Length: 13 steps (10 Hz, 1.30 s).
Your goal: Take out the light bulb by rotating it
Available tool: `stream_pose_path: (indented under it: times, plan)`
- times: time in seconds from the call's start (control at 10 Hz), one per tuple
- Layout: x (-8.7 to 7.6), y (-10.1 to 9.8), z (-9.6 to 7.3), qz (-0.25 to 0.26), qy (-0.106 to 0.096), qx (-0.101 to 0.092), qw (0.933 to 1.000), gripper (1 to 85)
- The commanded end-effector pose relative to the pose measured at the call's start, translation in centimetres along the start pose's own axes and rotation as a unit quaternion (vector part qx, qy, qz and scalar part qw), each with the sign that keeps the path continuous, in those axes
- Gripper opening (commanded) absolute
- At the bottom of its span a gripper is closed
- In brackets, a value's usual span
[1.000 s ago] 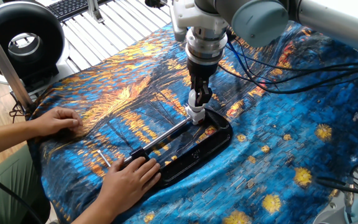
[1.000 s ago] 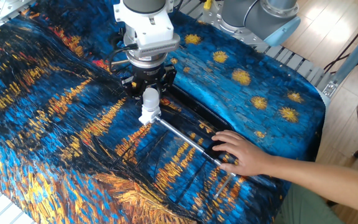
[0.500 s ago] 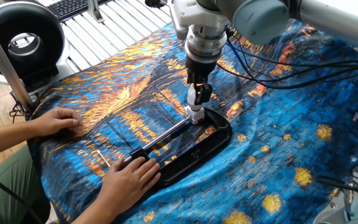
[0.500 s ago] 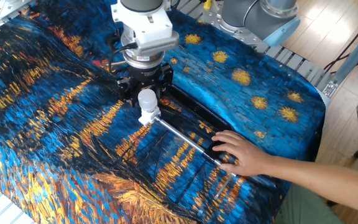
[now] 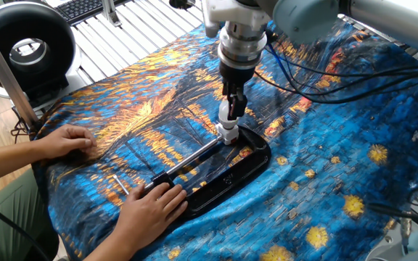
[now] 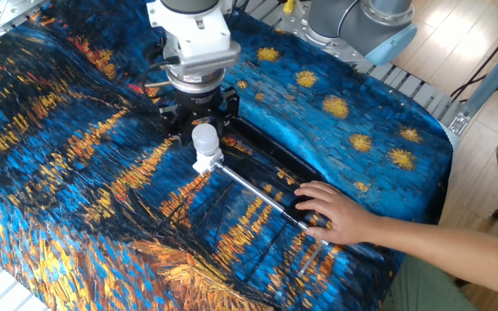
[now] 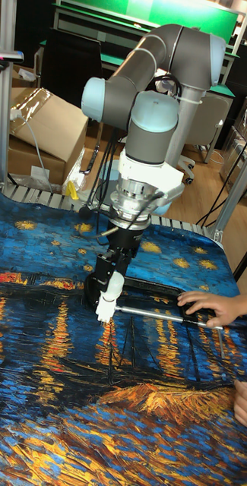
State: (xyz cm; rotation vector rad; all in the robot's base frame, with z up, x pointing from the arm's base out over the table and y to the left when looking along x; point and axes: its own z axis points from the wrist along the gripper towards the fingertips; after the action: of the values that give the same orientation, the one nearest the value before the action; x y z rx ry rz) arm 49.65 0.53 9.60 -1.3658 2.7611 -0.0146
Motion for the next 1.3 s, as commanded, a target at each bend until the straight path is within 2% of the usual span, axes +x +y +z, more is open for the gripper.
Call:
stream_pose_path:
  times: [0.0,0.2,0.4,0.8,1.2]
  plan:
    - [0.0,1.3,-0.5,0.147,0.005,-0.036,0.9885,70.0]
    - [-0.8,2.6,-0.6,0.229,0.001,-0.064,0.9713,69.7]
    - [-0.9,2.4,-0.5,0.276,0.008,-0.061,0.9593,67.0]
    - [-0.8,1.0,-0.1,0.314,0.006,-0.037,0.9486,63.0]
    - [-1.3,0.8,0.2,0.354,0.001,-0.038,0.9344,58.3]
